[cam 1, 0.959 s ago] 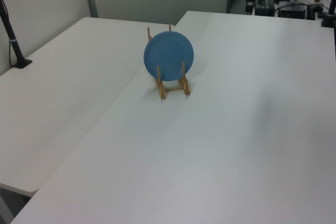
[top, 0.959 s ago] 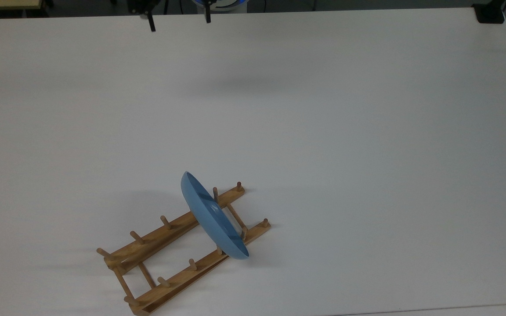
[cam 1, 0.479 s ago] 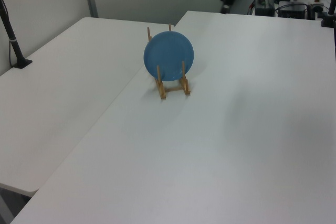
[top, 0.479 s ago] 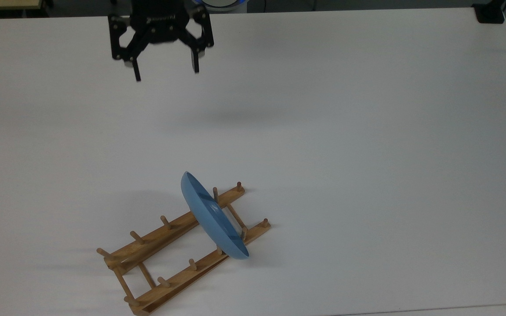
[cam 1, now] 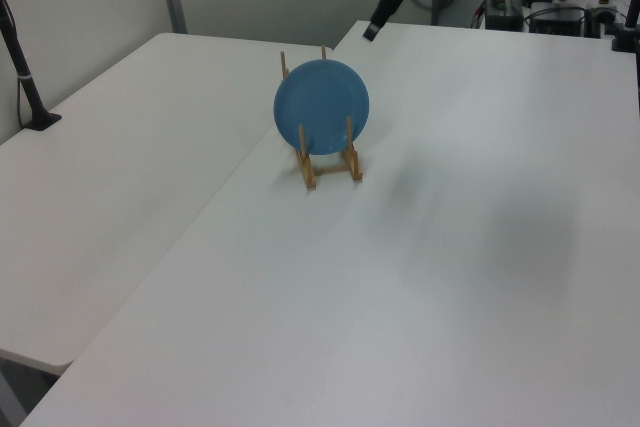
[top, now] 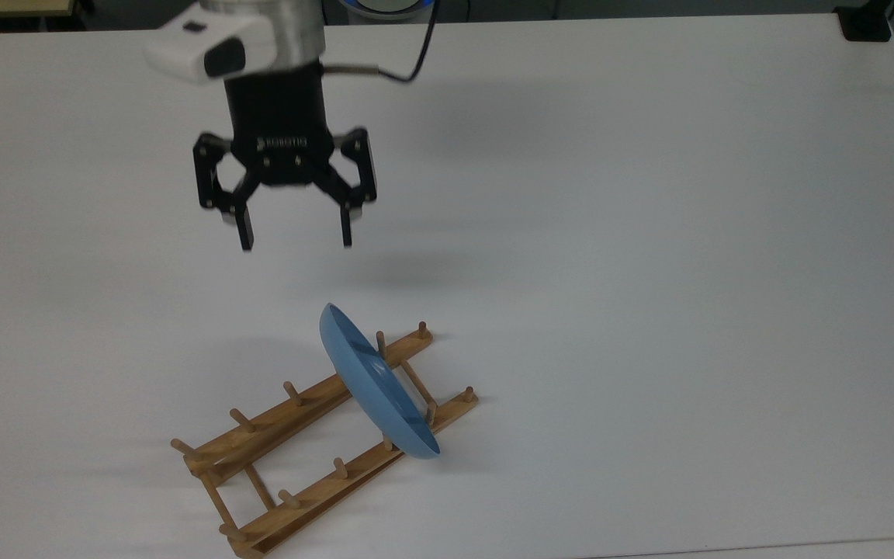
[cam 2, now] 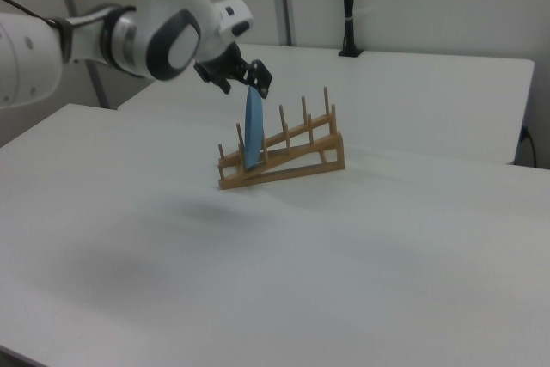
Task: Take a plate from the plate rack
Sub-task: 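Lower the open gripper toward the rim of the blue plate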
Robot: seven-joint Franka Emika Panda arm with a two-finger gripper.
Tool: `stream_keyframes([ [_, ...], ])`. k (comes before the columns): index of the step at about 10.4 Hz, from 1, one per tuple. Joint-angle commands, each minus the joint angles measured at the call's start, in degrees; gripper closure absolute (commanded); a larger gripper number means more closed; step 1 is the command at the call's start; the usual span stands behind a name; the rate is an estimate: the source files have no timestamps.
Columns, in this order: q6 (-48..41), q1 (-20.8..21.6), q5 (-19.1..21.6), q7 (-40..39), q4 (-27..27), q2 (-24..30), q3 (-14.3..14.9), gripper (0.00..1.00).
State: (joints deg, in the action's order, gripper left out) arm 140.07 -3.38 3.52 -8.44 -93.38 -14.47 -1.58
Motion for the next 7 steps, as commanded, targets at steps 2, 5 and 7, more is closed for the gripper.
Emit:
stream_keyframes([
  [2, 10.74, 2.15, -0.69, 4.84, 0.39, -6.35, 0.26, 0.07],
  [5, 11.54, 2.5, -1.76, 4.92, 0.3, -7.24, 0.26, 0.44],
  [7, 11.63, 2.5, -2.11, 4.84, 0.3, -7.41, 0.26, 0.76],
])
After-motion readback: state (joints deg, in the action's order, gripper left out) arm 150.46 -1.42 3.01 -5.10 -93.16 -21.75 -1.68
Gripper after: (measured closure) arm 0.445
